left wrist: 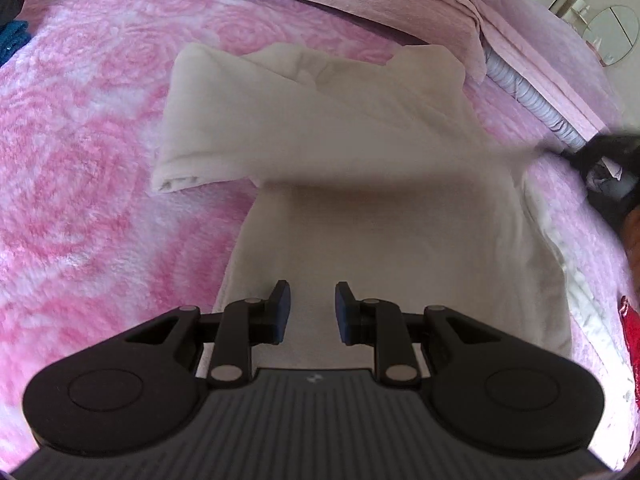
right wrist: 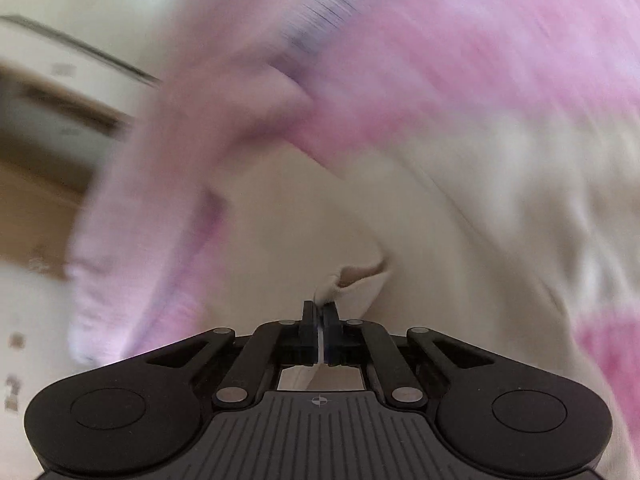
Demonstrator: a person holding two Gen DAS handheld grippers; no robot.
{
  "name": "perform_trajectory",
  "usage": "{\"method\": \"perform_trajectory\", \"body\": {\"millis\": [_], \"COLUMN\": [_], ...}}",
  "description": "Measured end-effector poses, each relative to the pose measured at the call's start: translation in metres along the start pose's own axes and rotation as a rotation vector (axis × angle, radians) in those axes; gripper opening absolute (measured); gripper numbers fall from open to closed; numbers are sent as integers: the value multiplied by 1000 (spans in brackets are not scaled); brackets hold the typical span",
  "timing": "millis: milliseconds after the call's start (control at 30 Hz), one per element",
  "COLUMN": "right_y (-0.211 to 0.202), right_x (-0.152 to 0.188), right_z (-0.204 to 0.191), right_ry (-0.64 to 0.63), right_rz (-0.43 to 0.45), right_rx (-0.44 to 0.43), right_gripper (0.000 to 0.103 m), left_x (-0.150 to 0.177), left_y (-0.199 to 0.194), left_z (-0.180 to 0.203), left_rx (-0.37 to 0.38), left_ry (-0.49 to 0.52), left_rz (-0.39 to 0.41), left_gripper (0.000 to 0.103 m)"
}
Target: Fold clothes
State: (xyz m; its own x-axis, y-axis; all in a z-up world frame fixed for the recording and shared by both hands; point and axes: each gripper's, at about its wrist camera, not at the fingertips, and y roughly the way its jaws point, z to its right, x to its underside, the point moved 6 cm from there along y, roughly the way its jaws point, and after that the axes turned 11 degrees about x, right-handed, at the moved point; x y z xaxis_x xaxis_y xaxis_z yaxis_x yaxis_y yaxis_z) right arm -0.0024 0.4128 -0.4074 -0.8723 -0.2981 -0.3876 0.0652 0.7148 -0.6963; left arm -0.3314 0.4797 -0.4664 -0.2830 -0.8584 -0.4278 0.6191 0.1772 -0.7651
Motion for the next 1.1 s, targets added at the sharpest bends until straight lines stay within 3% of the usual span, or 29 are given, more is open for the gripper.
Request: {"method": "perform_trajectory", "body": {"millis": [100, 333, 400, 567, 600, 667, 700, 800, 900, 1033, 1100], "right_y": [-51, -43, -47, -76, -71, -47, -41, -37, -38, -35, -40], "right_x": [-32, -35, -36, -50, -50, -44, -41, -34, -30, -30, -35], "right_z": [-7, 88, 95, 56, 62, 98, 112, 141, 140, 150, 158], "right_ry": [-47, -24, 9, -143, -165, -160, -113, 24, 3, 48, 114], "right_rz": [225, 186, 197, 356, 338, 233, 196, 142, 110, 57, 71], "right_rx": [-58, 312, 312, 177, 233, 440, 474, 483, 452, 437, 418], "right_gripper": [0, 1, 1, 0, 0, 1, 1, 1, 1, 1, 2], "left_x": [1, 3, 5, 4, 4, 3, 3, 3, -3, -31, -47], "left_y": [1, 5, 6, 7, 7, 6, 4, -2, -11, -30, -34], "left_z": [-1, -2, -2, 1, 1, 2, 2, 0, -1, -3, -9], "left_rx": [1, -10, -14, -32, -36, -39, -40, -59, -27, 55, 54], "left_ry": [5, 26, 39, 48, 49, 55, 60, 68, 38, -44, -61], "left_rz": [-2, -3, -4, -12, -14, -20, -24, -43, -56, 2, 38], "left_gripper": [19, 19, 19, 19, 19, 19, 19, 18, 18, 22, 24]}}
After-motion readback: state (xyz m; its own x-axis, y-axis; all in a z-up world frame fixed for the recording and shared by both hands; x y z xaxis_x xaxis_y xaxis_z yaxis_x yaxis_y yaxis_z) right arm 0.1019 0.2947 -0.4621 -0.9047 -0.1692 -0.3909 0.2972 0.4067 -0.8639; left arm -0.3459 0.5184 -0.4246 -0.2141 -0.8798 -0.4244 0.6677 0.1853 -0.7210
